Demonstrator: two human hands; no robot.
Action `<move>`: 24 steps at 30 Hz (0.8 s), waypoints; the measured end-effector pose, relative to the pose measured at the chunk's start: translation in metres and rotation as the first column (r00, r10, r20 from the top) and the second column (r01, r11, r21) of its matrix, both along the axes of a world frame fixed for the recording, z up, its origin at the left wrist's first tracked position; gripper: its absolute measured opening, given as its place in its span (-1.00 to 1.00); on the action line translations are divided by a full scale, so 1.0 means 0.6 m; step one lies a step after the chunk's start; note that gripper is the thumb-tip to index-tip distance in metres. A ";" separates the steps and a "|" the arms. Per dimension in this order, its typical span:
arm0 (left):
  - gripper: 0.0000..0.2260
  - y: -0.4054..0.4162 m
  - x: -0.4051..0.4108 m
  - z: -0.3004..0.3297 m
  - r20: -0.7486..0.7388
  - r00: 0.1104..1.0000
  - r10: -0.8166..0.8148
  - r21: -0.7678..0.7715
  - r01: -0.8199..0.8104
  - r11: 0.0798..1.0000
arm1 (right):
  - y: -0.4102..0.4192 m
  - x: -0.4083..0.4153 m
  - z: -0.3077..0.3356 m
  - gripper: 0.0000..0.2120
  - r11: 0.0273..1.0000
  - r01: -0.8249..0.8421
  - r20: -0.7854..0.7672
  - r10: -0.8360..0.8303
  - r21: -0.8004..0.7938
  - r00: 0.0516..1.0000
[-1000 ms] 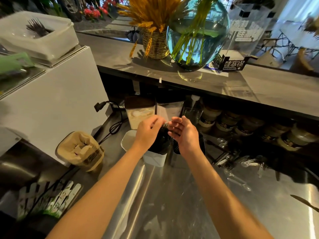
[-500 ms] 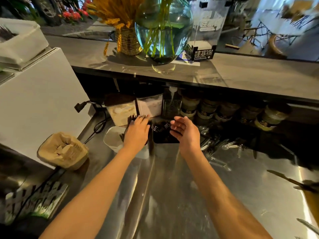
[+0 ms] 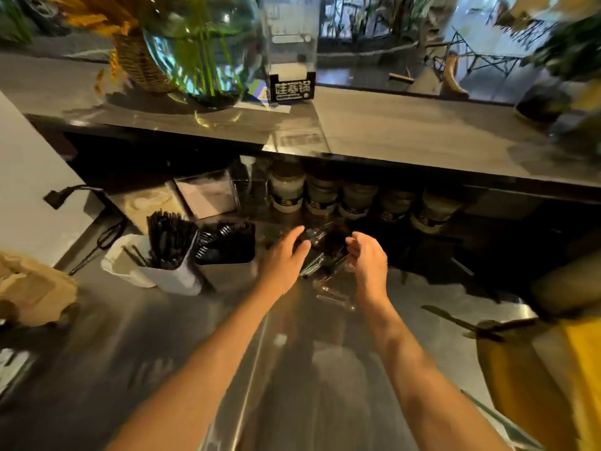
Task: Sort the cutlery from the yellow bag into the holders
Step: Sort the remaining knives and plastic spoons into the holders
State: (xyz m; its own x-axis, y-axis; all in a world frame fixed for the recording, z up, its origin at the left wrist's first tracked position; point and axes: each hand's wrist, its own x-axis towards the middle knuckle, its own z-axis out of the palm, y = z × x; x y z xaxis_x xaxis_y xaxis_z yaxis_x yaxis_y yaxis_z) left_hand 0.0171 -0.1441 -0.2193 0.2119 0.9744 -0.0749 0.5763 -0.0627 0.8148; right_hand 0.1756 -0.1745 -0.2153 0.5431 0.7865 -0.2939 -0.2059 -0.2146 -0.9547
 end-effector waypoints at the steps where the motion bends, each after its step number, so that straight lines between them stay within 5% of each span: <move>1: -0.55 0.000 0.023 -0.015 -0.029 1.000 -0.009 -0.060 0.008 0.998 | -0.001 0.029 -0.014 -0.79 0.999 -0.002 0.053 0.004 -0.034 0.999; 8: -0.29 0.063 0.142 -0.104 -0.146 0.989 -0.019 -0.363 -0.035 0.931 | 0.026 0.194 -0.119 -0.64 0.965 -0.038 0.328 0.125 -0.259 0.936; 10: -0.29 0.095 0.174 -0.129 -0.114 0.993 -0.012 -0.298 -0.022 0.954 | 0.049 0.242 -0.145 -0.56 0.947 -0.061 0.437 0.202 -0.315 0.877; 13: -0.32 0.143 0.224 -0.169 -0.371 0.928 -0.031 -0.050 0.013 0.999 | 0.098 0.311 -0.193 -0.44 0.865 -0.129 0.479 0.385 -0.484 0.789; 16: -0.37 0.180 0.272 -0.193 -0.496 0.866 -0.062 -0.021 0.059 0.998 | 0.143 0.349 -0.228 -0.42 0.801 -0.192 0.569 0.550 -0.567 0.612; 20: -0.38 0.207 0.319 -0.222 -0.580 0.806 -0.116 -0.013 0.134 0.991 | 0.176 0.367 -0.258 -0.33 0.821 -0.206 0.733 0.570 -0.533 0.373; 24: -0.30 0.207 0.334 -0.257 -0.588 0.806 -0.066 0.089 0.146 0.985 | 0.176 0.371 -0.294 -0.20 0.848 -0.209 0.807 0.529 -0.487 0.263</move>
State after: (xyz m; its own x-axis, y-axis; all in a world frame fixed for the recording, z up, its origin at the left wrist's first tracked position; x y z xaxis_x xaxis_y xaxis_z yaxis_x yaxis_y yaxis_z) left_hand 0.2176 -0.0196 -0.3735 0.2699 0.9578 -0.0985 0.9228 -0.2281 0.3105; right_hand 0.3983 -0.0692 -0.3919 0.2556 0.9658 -0.0429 0.8900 -0.2524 -0.3797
